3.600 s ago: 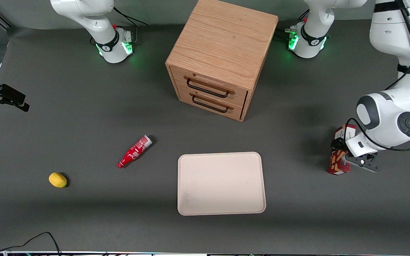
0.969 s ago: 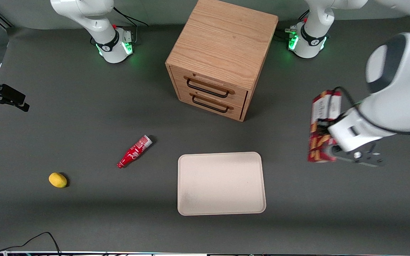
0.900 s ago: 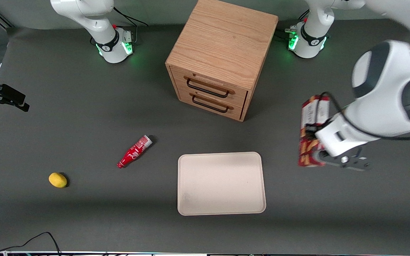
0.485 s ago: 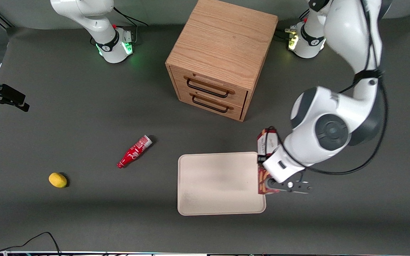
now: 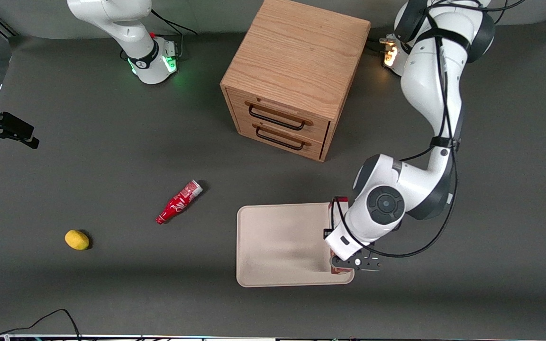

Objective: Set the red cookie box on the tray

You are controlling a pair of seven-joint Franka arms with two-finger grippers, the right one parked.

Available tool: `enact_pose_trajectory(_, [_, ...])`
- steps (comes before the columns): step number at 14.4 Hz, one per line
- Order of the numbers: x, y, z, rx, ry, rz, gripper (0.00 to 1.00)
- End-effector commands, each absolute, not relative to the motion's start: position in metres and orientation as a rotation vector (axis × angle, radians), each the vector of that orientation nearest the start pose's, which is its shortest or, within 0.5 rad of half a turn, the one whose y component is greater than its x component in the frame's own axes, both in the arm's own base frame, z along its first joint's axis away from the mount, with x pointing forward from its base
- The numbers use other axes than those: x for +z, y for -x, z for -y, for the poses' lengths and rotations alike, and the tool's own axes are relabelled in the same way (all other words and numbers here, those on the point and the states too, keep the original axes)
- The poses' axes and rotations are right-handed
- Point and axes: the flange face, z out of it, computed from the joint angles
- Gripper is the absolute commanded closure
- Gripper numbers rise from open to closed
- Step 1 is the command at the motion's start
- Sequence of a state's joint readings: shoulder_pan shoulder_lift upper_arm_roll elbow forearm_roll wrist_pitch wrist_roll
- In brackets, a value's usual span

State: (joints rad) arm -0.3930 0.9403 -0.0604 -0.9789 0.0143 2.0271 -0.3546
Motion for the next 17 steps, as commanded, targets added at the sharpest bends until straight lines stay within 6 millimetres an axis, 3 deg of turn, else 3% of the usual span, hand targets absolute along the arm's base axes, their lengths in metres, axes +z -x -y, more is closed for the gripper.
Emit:
enact_pose_trajectory(1, [0.296,-0.725,0.337,-0.187,3.178,-0.104,1.0])
enact_pose_trajectory(8, [0.262,-0.729,0.338,-0.246,3.16,-0.11,1.0])
enact_pose_trajectory(9, [0.259,-0.729,0.339,-0.253,3.162,-0.111,0.93])
enact_pose_trajectory(10, [0.257,-0.729,0.339,-0.26,3.163,-0.111,0.59])
enact_pose_trajectory(11, [0.257,-0.729,0.339,-0.265,3.163,-0.113,0.01])
enact_pose_trajectory(17, [0.257,-0.727,0.343,-0.255,3.166,-0.083,0.0])
